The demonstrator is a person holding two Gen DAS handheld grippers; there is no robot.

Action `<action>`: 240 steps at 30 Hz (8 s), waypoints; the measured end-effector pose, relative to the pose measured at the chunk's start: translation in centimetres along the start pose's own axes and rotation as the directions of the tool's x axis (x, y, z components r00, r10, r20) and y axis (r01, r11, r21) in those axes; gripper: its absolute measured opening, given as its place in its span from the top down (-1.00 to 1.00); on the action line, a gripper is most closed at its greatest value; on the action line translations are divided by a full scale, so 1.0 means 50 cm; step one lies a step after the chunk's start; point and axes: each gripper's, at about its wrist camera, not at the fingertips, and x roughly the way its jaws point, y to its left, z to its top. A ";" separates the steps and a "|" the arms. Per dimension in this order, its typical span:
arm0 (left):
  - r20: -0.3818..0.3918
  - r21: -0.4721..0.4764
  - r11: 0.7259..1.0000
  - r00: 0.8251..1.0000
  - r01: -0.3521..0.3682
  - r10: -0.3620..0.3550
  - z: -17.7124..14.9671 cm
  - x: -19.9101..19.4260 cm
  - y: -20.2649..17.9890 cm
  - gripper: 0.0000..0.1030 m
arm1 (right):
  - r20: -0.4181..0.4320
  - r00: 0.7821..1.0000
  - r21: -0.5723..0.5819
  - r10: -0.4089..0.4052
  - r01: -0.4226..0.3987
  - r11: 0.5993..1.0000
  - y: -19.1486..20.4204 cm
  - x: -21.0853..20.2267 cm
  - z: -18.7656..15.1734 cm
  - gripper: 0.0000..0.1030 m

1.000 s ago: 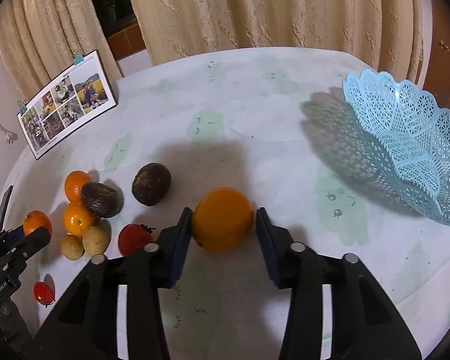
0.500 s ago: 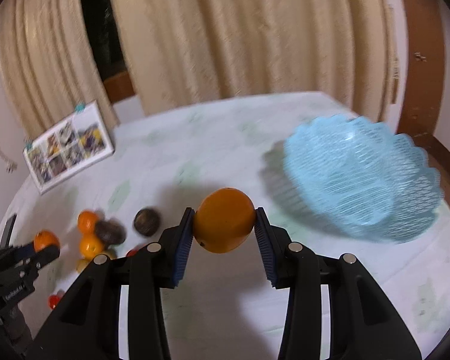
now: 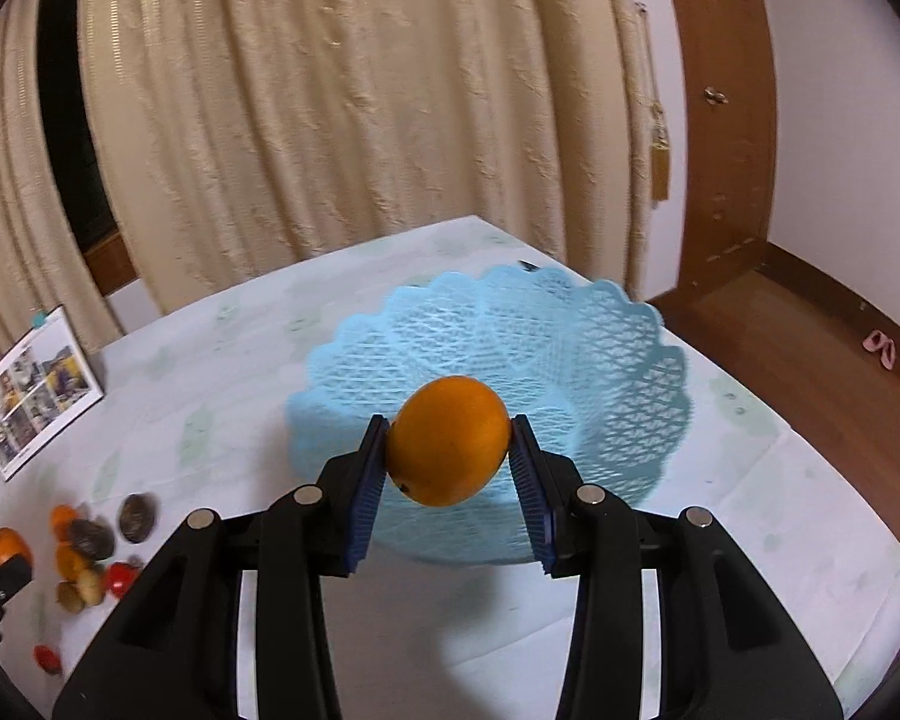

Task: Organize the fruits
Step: 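Carry the orange into the blue basket and open the right tool, then move the right tool back toward the fruit pile while the left tool holds its orange, then grasp the dark brown passion fruit with the right tool, then lower the passion fruit into the blue basket and open the right tool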

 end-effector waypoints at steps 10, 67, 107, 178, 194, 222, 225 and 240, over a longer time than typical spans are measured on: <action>0.010 0.089 0.995 0.999 0.049 -0.050 0.046 0.011 -0.106 0.24 | 0.029 0.999 0.070 -0.025 0.023 0.997 -0.079 -0.005 -0.008 0.09; 0.128 0.206 0.978 0.989 0.047 -0.074 0.170 0.100 -0.294 -0.62 | 0.232 0.931 0.271 -0.283 0.217 0.938 -0.155 -0.070 -0.038 -0.55; -0.199 -0.249 0.968 0.980 -0.028 -0.023 0.046 0.182 0.180 -0.38 | 0.063 0.997 -0.103 0.042 -0.035 0.994 0.184 -0.055 -0.083 -0.56; 0.006 -0.214 0.977 1.000 -0.013 0.014 0.100 0.042 0.172 0.23 | -0.285 0.877 -0.025 0.386 -0.409 0.912 0.345 0.085 -0.052 0.61; 0.026 -0.221 0.975 1.000 -0.005 0.011 0.105 0.026 0.180 0.23 | -0.377 0.881 -0.120 0.285 -0.352 0.928 0.401 0.150 -0.104 0.01; 0.000 -0.121 0.992 0.999 0.036 -0.036 0.123 0.051 0.044 0.23 | -0.040 0.993 0.026 0.108 -0.107 0.994 0.070 -0.015 0.021 0.25; -0.004 -0.101 0.994 0.999 0.042 -0.042 0.127 0.056 0.020 0.23 | -0.043 0.995 0.061 0.085 -0.082 0.995 0.027 -0.009 0.019 0.25; -0.023 -0.014 0.998 0.998 0.066 -0.066 0.144 0.079 -0.092 0.23 | 0.087 0.994 0.167 -0.062 0.047 0.985 -0.076 -0.036 -0.011 0.02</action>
